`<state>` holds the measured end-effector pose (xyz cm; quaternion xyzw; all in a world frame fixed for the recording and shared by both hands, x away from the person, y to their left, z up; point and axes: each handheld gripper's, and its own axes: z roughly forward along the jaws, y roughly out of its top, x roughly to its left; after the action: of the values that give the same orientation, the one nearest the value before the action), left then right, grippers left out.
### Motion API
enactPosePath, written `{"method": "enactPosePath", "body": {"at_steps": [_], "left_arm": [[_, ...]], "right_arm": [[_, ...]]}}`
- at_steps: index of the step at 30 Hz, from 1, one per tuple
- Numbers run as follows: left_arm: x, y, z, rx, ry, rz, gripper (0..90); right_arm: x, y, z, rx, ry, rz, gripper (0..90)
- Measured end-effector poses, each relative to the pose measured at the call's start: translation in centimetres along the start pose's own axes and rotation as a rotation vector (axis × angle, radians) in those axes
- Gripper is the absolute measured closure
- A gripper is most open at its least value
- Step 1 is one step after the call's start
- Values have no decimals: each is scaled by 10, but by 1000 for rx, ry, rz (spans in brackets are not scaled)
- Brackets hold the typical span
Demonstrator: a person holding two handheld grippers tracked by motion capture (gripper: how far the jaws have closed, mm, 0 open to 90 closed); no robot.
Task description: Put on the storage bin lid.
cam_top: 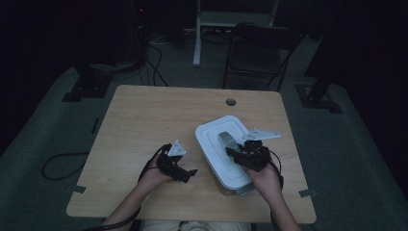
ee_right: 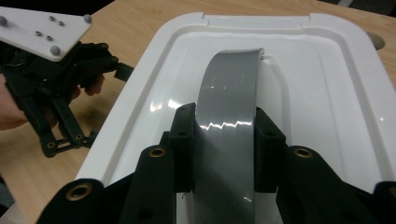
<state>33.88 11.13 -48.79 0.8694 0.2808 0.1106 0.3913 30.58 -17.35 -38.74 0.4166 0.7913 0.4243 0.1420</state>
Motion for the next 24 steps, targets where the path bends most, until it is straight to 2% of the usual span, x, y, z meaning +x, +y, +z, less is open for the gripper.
{"method": "enactPosePath", "body": {"at_steps": [4,8,12,21,24], "left_arm": [[0,0,0,2,2,-2,5],[-1,0,1,2,1,0,5],[0,-1,3,5,0,-5,5],[-1,1,4,2,1,-5,4],[0,3,2,-3,5,-6,4]], "right_arm": [[2,-5,1,-1,2,4,680],[-2,-6,2,2,22,7,681],[1,-4,10,28,-1,-6,681],[0,-2,9,32,6,-1,679],[1,0,9,44,0,-13,677]]}}
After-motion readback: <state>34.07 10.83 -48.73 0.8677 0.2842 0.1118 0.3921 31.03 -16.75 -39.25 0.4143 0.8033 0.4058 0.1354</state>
